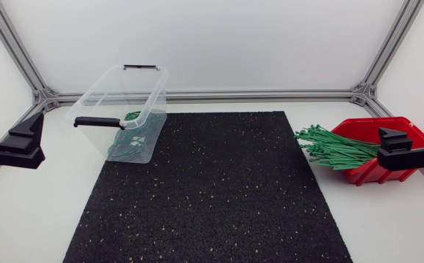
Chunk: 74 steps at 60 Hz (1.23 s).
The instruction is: Take a green cable tie from the red box, thread the tail through the head to close it, then place it in the transparent bin on the left.
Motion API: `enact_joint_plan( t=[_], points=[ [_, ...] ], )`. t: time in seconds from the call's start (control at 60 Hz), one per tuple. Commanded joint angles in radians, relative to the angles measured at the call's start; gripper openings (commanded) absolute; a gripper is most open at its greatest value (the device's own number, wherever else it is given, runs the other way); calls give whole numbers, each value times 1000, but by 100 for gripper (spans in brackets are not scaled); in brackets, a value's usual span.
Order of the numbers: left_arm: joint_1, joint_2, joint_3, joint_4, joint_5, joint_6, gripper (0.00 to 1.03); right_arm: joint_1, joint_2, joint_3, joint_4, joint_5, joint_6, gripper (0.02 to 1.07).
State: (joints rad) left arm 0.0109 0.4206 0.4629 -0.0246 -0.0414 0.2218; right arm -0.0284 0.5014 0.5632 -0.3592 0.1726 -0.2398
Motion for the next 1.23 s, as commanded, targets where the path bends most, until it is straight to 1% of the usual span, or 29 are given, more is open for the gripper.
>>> enact_joint_plan(
  t=[0.0, 0.75, 0.967, 1.217],
  points=[
    [-5, -45, -58, 17, 8, -39, 99, -18, -47, -52, 39, 5, 2, 102],
    [-11, -421, -463, 25, 41, -222, 99, 17, -403, -451, 289, -133, 186, 102],
    [-11, -421, -463, 25, 41, -222, 99, 28, -501, -563, 359, -173, 240, 102],
    [-11, -421, -463, 25, 41, -222, 99, 28, -501, -563, 359, -173, 240, 102]
  ],
)
